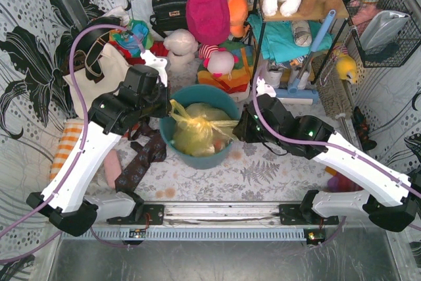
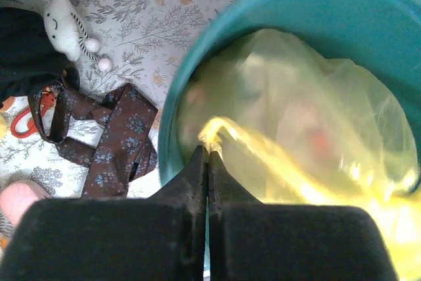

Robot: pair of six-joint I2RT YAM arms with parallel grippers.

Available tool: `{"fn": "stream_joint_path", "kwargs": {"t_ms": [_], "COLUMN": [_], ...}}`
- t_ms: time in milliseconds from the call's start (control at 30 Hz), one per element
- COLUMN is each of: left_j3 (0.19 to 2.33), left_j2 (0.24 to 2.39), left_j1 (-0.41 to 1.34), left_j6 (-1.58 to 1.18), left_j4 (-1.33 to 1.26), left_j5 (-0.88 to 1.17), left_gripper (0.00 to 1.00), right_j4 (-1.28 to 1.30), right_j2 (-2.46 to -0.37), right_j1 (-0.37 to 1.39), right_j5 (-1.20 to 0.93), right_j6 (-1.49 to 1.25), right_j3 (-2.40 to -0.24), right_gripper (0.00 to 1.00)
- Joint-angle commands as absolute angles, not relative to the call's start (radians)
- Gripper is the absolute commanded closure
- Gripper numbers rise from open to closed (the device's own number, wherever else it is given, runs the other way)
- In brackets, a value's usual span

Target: Tie the trash bag

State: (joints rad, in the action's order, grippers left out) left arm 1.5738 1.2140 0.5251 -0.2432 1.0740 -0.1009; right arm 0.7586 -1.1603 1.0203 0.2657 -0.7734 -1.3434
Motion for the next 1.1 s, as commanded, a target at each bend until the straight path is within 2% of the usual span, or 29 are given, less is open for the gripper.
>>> {"fn": "stream_joint_path", "kwargs": {"t_ms": [0,400,467,567,900,1067], "left_j3": [1.572,1.583,1.582,1.591,1.574,1.532], "left_j2": [1.194,1.184,1.182,1.176,1.099,1.071], "left_j1": [0.52,0.519,0.52,0.519,0.52,0.52], "left_j6": [-0.255,-0.267,-0.268,-0.267,-0.273,-0.28], "left_j4": [1.02,1.01,1.004,1.004,1.034,1.042], "left_j5": [-0.113,-0.147,-0.147,-0.165,-0.444,-0.538], "left_gripper": [1.0,1.0,1.0,1.0,1.0,1.0], "right_j4": [0.788,0.844,0.849,0.855,0.897,0.999], "right_j2": [-1.153,-1.194,-1.208,-1.233,-1.427,-1.533], "right_j1": [1.016,1.016,1.016,1.016,1.014,1.014], "right_j5": [0.271,0.296,0.301,0.336,0.459,0.556], "right_j6": [-0.756,-0.687,-0.67,-0.64,-0.507,-0.453], "right_j3": [-1.392,-1.531,-1.557,-1.604,-1.815,-1.933], "right_gripper": [0.9,0.91,1.0,1.0,1.0,1.0]}}
